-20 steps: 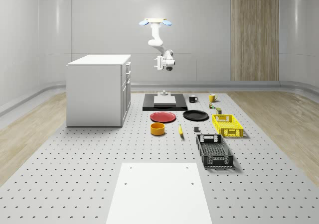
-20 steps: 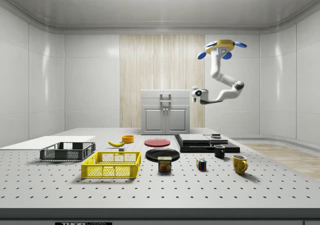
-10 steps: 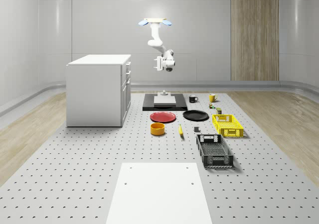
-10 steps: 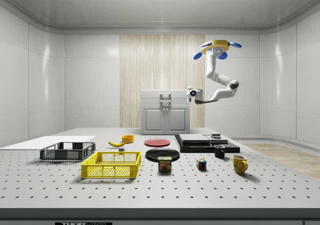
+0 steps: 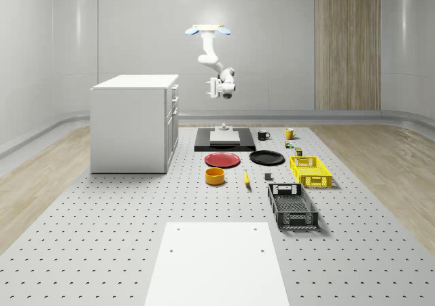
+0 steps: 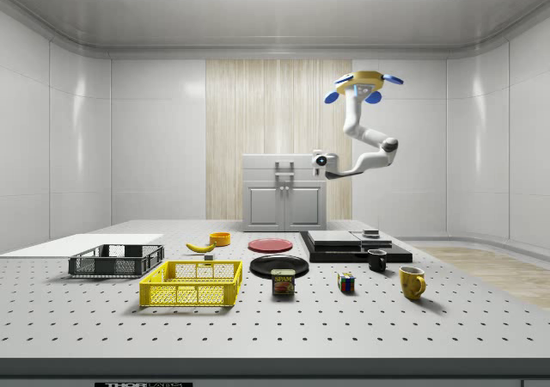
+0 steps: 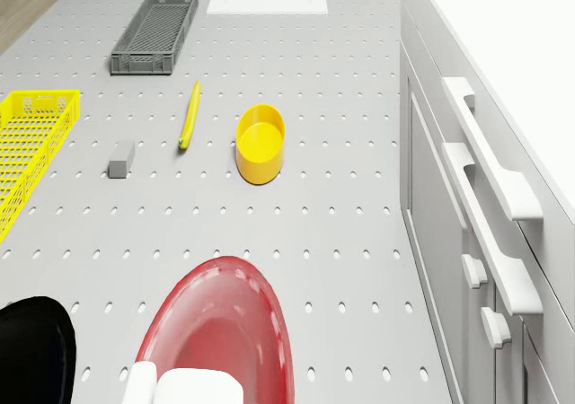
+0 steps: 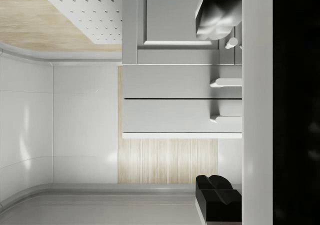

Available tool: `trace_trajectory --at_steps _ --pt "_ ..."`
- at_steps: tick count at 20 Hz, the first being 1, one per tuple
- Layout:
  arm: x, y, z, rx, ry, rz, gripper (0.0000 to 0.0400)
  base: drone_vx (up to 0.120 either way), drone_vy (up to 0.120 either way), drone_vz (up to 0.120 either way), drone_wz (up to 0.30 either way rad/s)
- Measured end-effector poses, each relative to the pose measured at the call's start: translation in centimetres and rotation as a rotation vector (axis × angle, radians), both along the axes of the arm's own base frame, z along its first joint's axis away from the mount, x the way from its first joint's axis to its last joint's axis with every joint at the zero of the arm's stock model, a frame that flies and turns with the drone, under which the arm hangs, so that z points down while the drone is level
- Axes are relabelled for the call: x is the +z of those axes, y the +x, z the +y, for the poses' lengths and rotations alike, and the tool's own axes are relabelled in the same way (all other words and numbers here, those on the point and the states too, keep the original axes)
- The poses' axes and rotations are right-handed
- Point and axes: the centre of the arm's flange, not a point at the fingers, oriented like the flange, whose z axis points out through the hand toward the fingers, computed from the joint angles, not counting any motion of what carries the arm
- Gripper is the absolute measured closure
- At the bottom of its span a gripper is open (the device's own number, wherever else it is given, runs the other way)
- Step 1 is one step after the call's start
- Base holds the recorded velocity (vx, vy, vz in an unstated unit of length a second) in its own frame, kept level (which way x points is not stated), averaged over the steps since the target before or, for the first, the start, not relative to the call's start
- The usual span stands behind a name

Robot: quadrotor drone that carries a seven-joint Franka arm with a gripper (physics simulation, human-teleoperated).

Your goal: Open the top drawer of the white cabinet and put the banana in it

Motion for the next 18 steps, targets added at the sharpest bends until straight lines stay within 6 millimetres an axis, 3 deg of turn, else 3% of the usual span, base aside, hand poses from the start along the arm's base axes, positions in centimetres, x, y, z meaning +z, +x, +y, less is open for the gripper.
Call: trace_trajectory --at_steps 3,18 --pt "0.00 0.00 0.00 0.000 0.000 0.000 0.0000 0.120 -0.120 0.000 0.000" --pt "0.00 0.00 0.00 0.000 0.000 0.000 0.0000 0.120 0.000 0.000 0.000"
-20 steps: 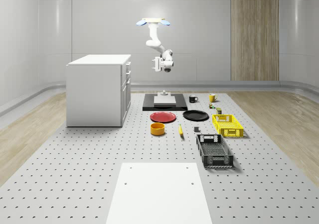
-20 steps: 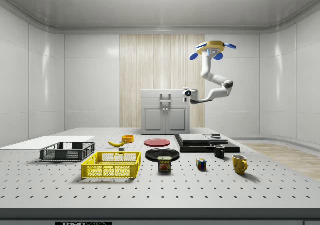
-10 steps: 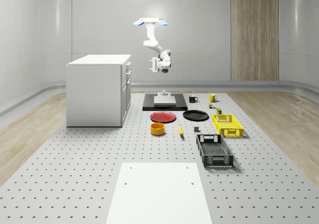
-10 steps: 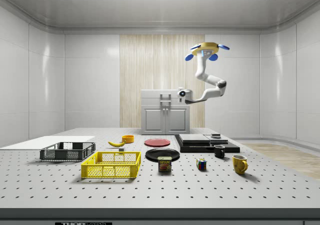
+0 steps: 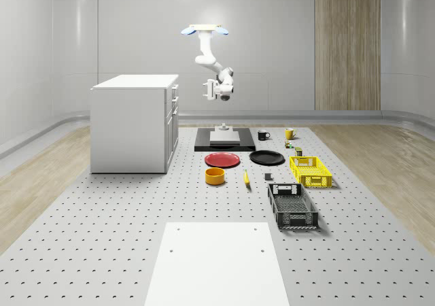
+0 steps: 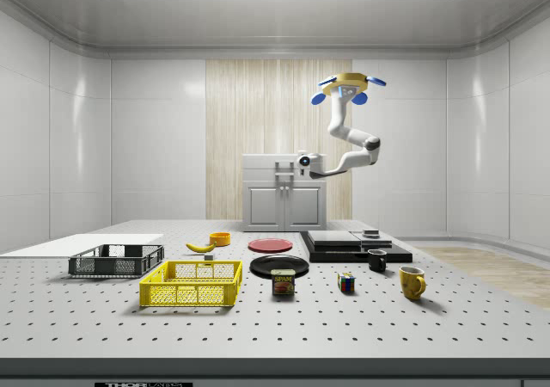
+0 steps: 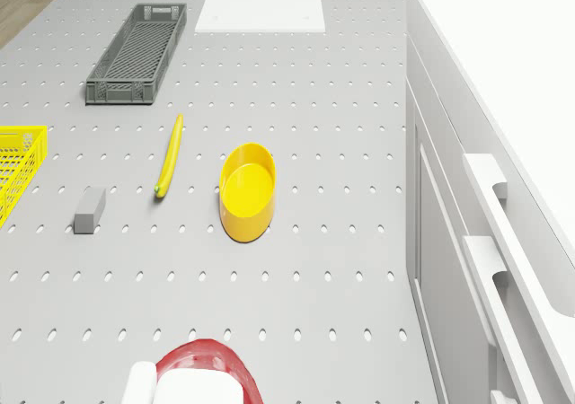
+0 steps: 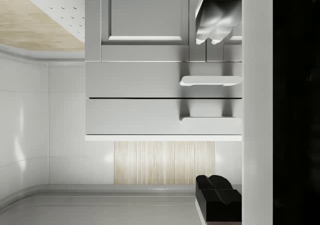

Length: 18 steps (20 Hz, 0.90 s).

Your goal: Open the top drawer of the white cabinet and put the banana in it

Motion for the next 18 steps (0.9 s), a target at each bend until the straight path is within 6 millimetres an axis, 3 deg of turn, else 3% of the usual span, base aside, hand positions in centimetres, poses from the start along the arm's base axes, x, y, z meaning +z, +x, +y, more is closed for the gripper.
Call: trace_trajectory --at_steps 12,18 --pt "0.0 0.0 0.0 0.000 0.000 0.000 0.0000 0.117 0.000 0.000 0.000" --pt "0.0 0.0 1.5 0.000 0.000 0.000 0.0000 0.000 0.000 0.000 0.000"
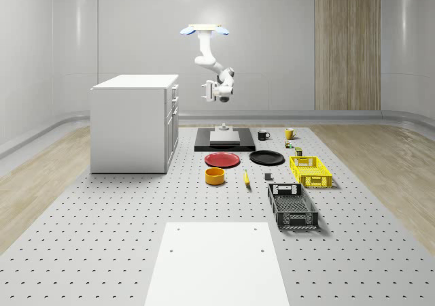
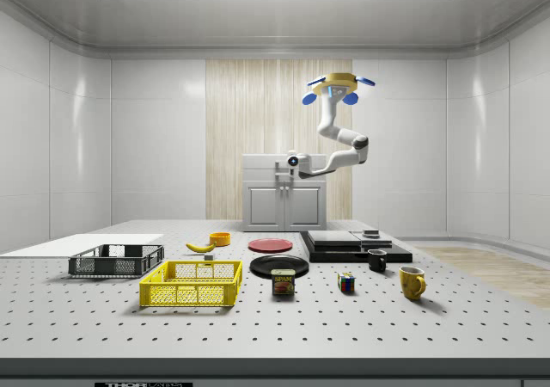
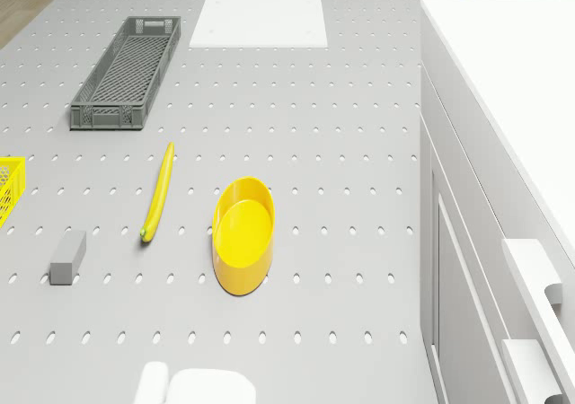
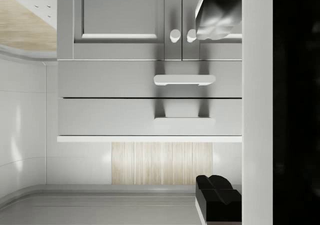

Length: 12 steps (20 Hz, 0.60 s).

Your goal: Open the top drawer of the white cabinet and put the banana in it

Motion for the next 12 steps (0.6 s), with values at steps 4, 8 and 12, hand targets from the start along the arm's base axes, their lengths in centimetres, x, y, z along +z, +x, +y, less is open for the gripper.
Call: trace_trajectory --at_steps 4,8,12 --pt "0.0 0.0 1.8 0.000 0.000 0.000 0.0000 0.000 0.000 0.000 0.000" --pt "0.0 0.0 3.8 0.000 0.000 0.000 0.0000 0.000 0.000 0.000 0.000" --pt "0.0 0.0 5.9 0.000 0.000 0.000 0.0000 0.000 0.000 0.000 0.000"
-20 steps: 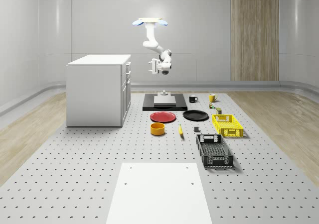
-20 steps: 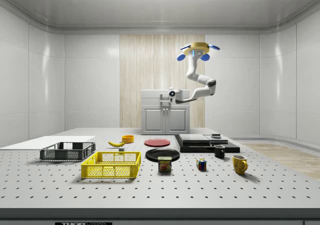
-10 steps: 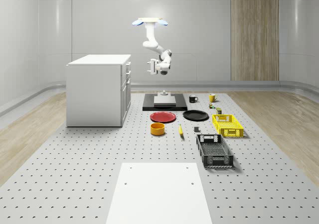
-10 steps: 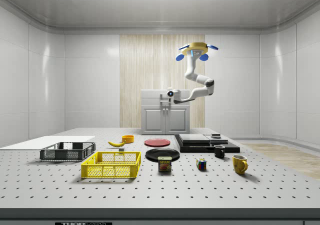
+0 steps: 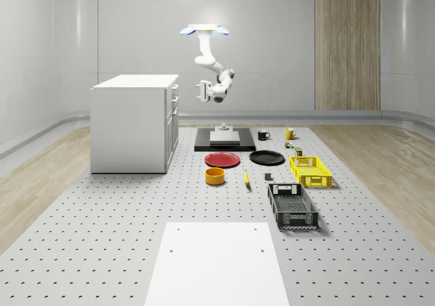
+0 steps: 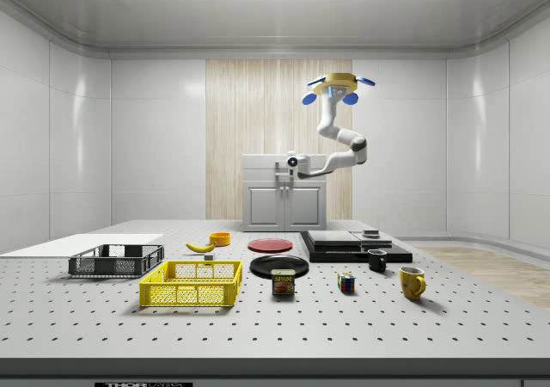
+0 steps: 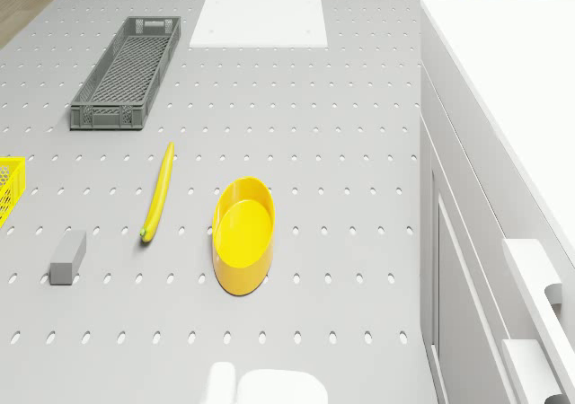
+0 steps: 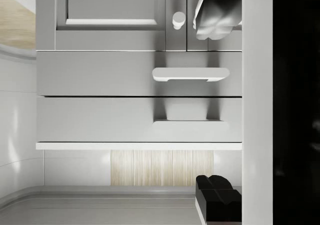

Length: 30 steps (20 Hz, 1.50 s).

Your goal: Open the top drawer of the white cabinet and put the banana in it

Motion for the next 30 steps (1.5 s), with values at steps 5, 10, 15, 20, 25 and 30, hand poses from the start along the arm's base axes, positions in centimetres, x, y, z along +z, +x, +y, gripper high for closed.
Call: trace_trajectory --at_steps 5,10,15,20,25,30 --pt "0.0 0.0 2.8 0.000 0.000 0.000 0.0000 0.000 0.000 0.000 0.000" --pt "0.0 0.0 5.5 0.000 0.000 0.000 0.0000 0.000 0.000 0.000 0.000" --pt "0.0 0.0 8.0 0.000 0.001 0.000 0.0000 0.000 0.000 0.000 0.000" --pt "-0.7 0.0 9.7 0.000 0.001 0.000 0.0000 0.000 0.000 0.000 0.000" --pt "-1.6 0.0 10.7 0.000 0.001 0.000 0.0000 0.000 0.000 0.000 0.000" --pt "-2.0 0.0 12.6 0.000 0.001 0.000 0.0000 0.000 0.000 0.000 0.000"
